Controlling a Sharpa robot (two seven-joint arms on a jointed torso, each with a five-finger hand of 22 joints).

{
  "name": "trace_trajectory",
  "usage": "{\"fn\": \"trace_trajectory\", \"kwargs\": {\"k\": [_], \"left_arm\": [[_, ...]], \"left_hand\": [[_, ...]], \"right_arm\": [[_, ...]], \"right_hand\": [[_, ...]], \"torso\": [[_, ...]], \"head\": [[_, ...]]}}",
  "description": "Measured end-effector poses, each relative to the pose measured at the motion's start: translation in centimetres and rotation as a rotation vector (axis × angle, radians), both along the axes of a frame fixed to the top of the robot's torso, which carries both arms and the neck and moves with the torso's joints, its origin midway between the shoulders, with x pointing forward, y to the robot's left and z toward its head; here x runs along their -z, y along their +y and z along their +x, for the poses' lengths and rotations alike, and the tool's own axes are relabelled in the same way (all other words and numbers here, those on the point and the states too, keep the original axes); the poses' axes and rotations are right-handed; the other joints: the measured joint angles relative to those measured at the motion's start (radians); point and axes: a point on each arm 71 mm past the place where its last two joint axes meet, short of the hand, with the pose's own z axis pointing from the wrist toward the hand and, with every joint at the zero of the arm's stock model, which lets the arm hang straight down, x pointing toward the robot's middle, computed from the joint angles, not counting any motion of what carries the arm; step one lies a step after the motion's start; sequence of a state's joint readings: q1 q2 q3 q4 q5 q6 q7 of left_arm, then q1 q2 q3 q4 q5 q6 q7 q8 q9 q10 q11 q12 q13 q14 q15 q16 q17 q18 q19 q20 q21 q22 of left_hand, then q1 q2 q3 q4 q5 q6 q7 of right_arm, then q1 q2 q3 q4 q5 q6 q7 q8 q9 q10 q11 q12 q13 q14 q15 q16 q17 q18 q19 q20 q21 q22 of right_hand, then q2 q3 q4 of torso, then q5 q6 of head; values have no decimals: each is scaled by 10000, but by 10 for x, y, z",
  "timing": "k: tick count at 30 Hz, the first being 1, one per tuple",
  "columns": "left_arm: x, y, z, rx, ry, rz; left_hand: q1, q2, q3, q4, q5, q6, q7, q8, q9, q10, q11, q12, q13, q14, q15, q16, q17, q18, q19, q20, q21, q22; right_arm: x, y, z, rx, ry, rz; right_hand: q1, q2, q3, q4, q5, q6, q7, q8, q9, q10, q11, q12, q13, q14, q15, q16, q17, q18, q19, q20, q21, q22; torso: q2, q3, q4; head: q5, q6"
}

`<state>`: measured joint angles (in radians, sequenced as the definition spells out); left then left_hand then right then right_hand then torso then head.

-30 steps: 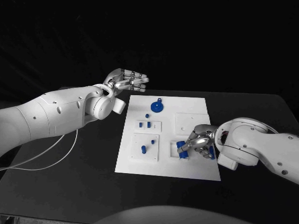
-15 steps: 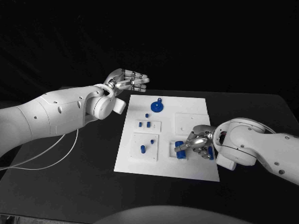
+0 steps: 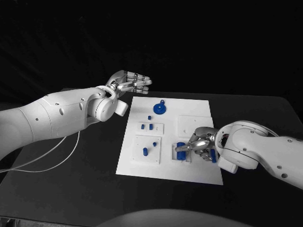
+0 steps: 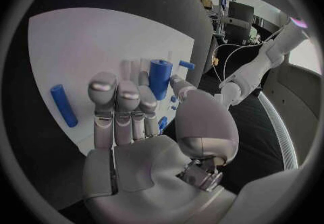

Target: Assemble the parts on the task board

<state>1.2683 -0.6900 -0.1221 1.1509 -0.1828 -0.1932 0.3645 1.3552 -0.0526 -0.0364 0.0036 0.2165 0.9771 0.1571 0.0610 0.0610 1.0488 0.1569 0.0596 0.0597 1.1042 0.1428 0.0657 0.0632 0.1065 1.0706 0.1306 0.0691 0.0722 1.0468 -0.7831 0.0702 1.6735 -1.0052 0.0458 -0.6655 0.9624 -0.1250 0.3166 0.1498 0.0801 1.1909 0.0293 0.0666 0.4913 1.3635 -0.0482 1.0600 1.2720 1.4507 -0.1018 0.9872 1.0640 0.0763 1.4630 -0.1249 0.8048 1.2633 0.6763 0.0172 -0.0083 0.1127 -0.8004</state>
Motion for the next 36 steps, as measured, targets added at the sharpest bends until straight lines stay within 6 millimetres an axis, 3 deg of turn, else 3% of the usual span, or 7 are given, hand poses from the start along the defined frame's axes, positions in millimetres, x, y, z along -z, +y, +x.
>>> {"fn": "trace_trajectory", "kwargs": {"k": [8,19,26,29,31,32,36], "left_arm": [[0,2,0,-12,29,16],[1,2,0,4,58,26],[1,2,-1,11,73,32],[1,2,-1,11,77,33],[1,2,-1,16,80,32],[1,2,-1,19,82,31],[1,3,-2,27,85,29]], "left_hand": [[0,0,0,0,0,0,0,0,-1,0,0,0,0,0,0,0,0,-1,0,0,0,0],[0,0,0,0,0,0,0,0,-1,0,0,0,0,0,0,0,0,-1,0,0,0,0],[0,0,0,0,-48,0,0,0,-1,0,0,0,0,0,0,0,0,-2,0,0,0,0],[0,0,0,0,-48,0,0,0,-1,0,0,0,0,0,0,0,0,-2,0,0,0,0],[0,0,0,0,-48,0,0,0,-1,0,0,0,0,0,0,0,0,-1,0,0,0,0],[0,0,0,0,-48,0,0,0,-1,0,0,0,0,0,0,0,0,-2,0,0,0,0],[19,19,0,0,-47,0,0,0,-1,0,0,0,0,0,0,0,0,-2,0,0,0,0]], "right_arm": [[-1,3,1,56,-92,69],[-1,3,3,83,-187,25],[-2,-1,3,223,-322,24],[-3,-4,3,345,-432,71],[-5,-5,3,426,-535,163],[-5,-6,2,465,-590,214],[-8,-14,3,666,-897,488]], "right_hand": [[50,-159,51,131,-181,0,-1,1,32,0,0,0,-10,37,-36,0,15,-1,0,0,0,10],[196,-675,-133,817,-258,-1,-2,0,1,0,0,0,-16,37,-36,0,63,-1,22,-21,0,29],[390,-609,-254,986,-258,38,-42,-1,-68,39,-39,-39,9,37,-35,-47,112,0,38,-37,0,28],[672,-464,64,682,-258,211,-84,-1,22,75,-74,-39,48,59,-57,-47,121,-1,38,-36,1,40],[804,-353,265,133,-140,212,-85,-1,188,75,-74,80,120,74,-71,-47,115,0,37,-37,1,46],[960,-267,421,-279,0,212,-85,-1,281,75,-74,182,192,74,-71,-49,96,-1,38,-36,0,46],[1173,-62,228,-1163,810,172,-126,-1,581,97,-97,226,262,74,-71,-85,22,0,37,-36,1,41]], "torso": [[0,6,-7],[0,4,-6],[1,2,0],[1,3,0],[1,6,0],[1,6,-1],[2,12,-2]], "head": [[2,30],[-12,34],[-33,65],[-41,89],[-53,104],[-61,120],[-96,174]]}}
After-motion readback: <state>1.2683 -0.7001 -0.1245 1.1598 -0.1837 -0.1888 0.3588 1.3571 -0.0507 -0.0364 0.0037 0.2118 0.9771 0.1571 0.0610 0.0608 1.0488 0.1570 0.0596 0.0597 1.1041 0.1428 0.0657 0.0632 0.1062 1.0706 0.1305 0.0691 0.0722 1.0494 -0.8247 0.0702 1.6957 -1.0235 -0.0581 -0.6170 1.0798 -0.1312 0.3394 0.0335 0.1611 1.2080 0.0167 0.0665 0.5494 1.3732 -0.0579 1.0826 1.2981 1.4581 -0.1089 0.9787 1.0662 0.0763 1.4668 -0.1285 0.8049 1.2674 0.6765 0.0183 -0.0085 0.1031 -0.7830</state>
